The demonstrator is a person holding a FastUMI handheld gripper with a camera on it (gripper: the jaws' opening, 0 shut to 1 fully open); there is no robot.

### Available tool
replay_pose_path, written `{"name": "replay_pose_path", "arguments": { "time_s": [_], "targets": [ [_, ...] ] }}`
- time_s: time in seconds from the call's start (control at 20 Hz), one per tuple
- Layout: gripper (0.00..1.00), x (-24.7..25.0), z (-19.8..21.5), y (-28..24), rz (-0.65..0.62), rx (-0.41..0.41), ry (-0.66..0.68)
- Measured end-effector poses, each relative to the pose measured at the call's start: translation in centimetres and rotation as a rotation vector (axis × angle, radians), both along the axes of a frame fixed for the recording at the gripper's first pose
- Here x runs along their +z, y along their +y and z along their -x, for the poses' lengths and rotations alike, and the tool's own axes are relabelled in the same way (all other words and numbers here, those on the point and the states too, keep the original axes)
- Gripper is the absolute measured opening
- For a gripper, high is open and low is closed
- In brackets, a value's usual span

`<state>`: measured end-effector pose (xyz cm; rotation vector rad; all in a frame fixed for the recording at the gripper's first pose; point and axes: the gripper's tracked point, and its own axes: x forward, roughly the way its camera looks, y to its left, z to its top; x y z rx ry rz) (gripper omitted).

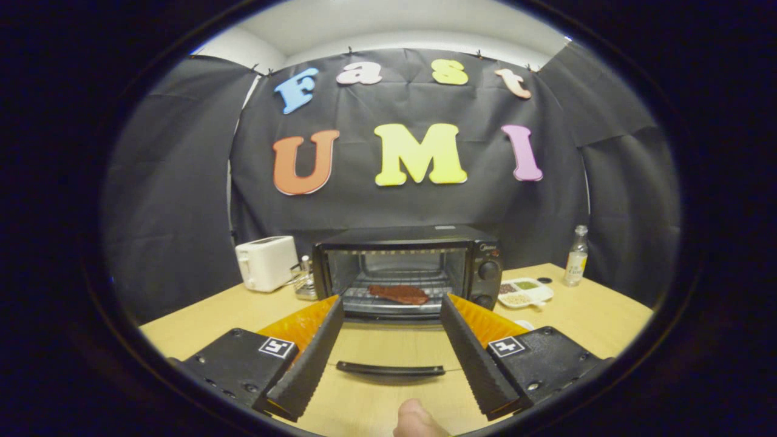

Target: Open the toaster oven, put the food inside, and close the toaster oven door.

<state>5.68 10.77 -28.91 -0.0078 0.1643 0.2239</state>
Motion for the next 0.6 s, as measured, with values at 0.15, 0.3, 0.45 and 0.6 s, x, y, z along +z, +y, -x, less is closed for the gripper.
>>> {"name": "replay_pose_path", "arguments": {
  "time_s": [0.15,0.3,0.45,0.6],
  "targets": [
    [1.0,-2.4,0.9,-0.3,0.024,-0.02,0.104],
    [1.0,-5.8,0.8,-0.9,0.076,-0.07,0.204],
    [1.0,-9.3,1.2,-0.3,0.083,-0.061,0.326],
    [1.0,-11.7,1.3,-0.1,0.076,-0.055,0.415]
  ]
}}
